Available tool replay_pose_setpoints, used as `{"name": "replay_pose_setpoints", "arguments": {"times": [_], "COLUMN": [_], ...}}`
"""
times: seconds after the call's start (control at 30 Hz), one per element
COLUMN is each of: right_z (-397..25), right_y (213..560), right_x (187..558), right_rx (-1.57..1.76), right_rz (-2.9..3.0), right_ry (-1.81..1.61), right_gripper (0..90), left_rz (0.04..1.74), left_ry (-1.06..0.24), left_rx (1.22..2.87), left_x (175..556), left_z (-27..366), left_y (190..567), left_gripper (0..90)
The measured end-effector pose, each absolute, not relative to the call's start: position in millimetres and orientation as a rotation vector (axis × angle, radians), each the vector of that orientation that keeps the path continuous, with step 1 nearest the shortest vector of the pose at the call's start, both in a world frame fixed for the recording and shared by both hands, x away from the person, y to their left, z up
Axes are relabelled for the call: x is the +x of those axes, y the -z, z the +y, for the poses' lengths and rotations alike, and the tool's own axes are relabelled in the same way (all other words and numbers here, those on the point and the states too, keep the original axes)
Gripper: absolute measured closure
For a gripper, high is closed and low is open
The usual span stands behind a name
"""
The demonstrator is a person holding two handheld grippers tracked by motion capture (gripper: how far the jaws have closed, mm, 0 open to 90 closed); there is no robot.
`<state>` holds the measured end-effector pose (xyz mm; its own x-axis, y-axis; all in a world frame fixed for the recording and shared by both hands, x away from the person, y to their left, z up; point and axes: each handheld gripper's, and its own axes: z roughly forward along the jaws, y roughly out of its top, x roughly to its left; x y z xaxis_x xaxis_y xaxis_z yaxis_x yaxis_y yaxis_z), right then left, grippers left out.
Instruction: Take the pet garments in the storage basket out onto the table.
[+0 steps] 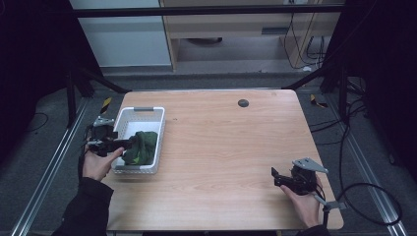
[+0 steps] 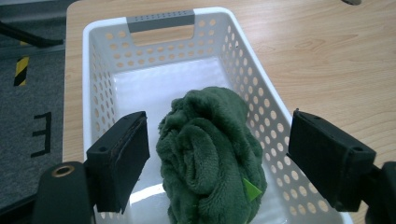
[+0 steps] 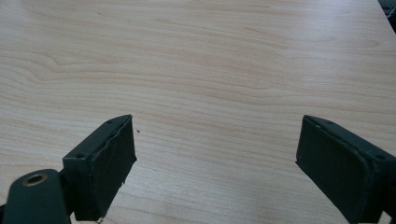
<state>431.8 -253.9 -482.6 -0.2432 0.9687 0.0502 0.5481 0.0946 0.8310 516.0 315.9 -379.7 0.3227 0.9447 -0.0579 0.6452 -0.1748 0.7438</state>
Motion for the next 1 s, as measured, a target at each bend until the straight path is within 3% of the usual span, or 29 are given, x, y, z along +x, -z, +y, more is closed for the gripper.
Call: {"name": "replay_pose_setpoints", "arguments": {"times": [1.0], "right_z": [-253], "right_y": [486], "right_x": [434], "right_rx": [1.503], "right_rz": [1.881], "right_ry": [-1.02], "right_gripper": [10.7], "left_rz": [1.456], "left_ry": [-0.462], "left_rx": [2.096], "left_x": [539], "left_z": [300], "left_y": [397], "left_gripper": [18.0]}}
